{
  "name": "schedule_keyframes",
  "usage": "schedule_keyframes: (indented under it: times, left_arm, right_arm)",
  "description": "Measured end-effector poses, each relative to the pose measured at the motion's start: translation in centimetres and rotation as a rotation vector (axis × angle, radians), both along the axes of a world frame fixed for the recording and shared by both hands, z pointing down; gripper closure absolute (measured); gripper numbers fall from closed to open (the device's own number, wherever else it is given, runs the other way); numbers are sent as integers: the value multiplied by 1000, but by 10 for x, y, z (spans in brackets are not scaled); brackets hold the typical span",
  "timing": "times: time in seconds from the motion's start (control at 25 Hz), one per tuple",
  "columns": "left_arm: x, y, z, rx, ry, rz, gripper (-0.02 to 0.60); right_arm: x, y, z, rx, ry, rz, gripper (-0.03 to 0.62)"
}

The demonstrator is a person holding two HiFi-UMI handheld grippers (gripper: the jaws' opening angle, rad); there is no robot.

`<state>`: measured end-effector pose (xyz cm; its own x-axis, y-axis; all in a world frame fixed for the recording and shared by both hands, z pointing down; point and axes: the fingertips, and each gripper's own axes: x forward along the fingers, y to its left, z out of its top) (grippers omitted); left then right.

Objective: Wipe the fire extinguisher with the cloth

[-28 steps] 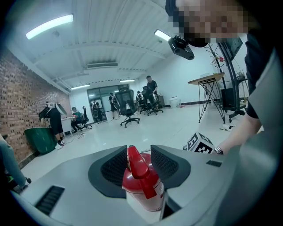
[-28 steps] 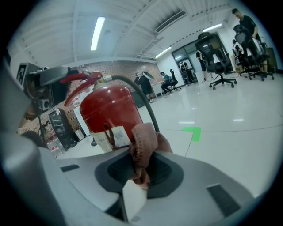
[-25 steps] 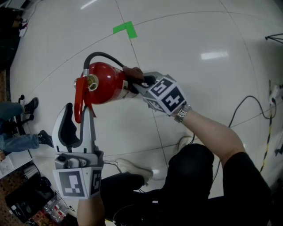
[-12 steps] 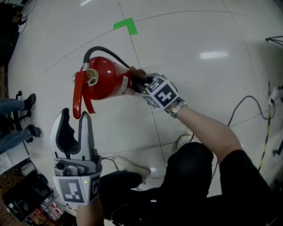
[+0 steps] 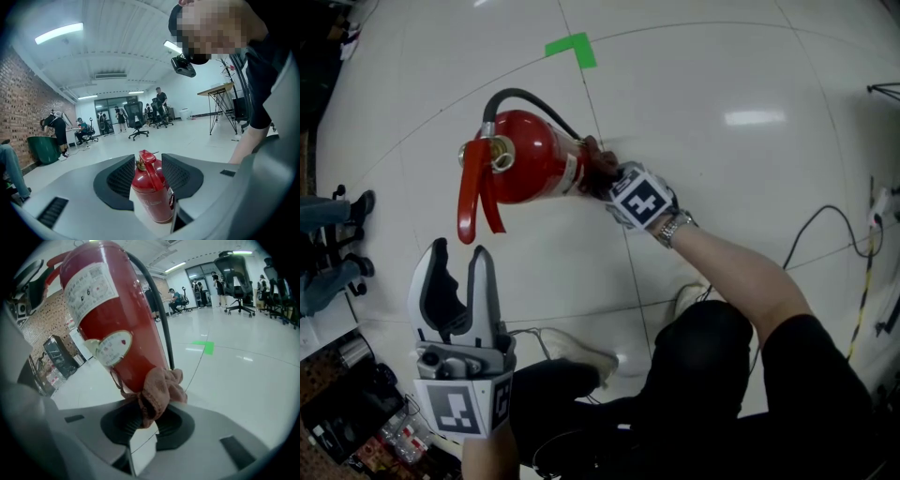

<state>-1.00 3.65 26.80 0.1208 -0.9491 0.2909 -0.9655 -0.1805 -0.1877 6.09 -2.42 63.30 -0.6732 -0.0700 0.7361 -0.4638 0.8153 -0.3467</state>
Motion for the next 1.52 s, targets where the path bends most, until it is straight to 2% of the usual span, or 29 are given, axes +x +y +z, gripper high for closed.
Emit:
schedule_keyframes:
  times: [0.68, 0.84, 0.92, 1.04, 1.52]
  left_arm:
    - [-27, 23, 16, -35, 19, -58, 405]
    - [-29, 28, 25, -59, 65, -53, 405]
    - [-32, 25, 26, -59, 44, -54, 405]
    - [-33, 21, 32, -75, 33, -41, 405]
    - [-16, 10, 38, -127, 85, 60, 405]
  right_arm:
    - [-19, 33, 53, -17, 91, -113, 516]
    - [-24, 39, 61, -19, 94, -135, 516]
    - [-27, 42, 62, -24, 88, -142, 516]
    - [-33, 46, 60, -28, 70, -156, 516]
    - [-54, 56, 23, -5, -11, -199, 516]
